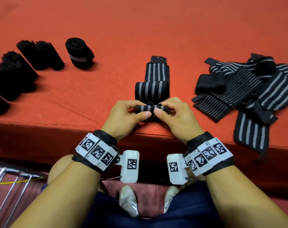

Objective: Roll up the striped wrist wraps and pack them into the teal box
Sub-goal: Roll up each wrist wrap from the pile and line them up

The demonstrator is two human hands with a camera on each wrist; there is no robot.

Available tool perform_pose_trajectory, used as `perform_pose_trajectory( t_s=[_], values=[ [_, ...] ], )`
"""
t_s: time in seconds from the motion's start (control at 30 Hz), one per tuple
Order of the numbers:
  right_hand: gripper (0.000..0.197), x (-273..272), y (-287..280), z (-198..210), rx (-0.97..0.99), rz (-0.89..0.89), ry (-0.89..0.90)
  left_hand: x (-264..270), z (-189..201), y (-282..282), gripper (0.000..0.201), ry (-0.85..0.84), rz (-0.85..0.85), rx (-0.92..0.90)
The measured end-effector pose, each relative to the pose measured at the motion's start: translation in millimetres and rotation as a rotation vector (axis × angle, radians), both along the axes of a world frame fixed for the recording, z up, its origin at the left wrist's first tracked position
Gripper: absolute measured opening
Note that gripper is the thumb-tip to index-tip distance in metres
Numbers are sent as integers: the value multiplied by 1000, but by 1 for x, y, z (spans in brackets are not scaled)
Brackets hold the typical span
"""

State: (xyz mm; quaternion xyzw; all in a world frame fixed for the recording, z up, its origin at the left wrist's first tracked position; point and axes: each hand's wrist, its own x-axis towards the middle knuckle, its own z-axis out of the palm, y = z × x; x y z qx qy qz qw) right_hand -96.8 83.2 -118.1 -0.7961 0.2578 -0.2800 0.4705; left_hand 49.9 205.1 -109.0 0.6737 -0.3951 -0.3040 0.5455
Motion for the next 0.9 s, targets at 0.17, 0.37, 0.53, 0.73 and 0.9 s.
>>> perform_pose_trajectory(
  t_s=[0.17, 0.37, 0.53, 0.73, 0.9],
  values=[
    [17, 0, 3, 0, 106, 10, -96, 1, 0, 0, 19, -29, -5, -48],
    [20, -4, 4, 2, 161, 52, -132, 4, -4, -1, 14, 2, 8, -69],
    [38, -7, 4, -1, 159, 122, -40, 5, -5, -2, 12, 77, 17, -48],
    [21, -6, 4, 1, 29, 10, -61, 2, -4, -2, 9, -76, -6, -18],
    [39, -3, 4, -2, 56, -18, -61, 2, -9, 3, 30, -107, -51, -104]
  ],
)
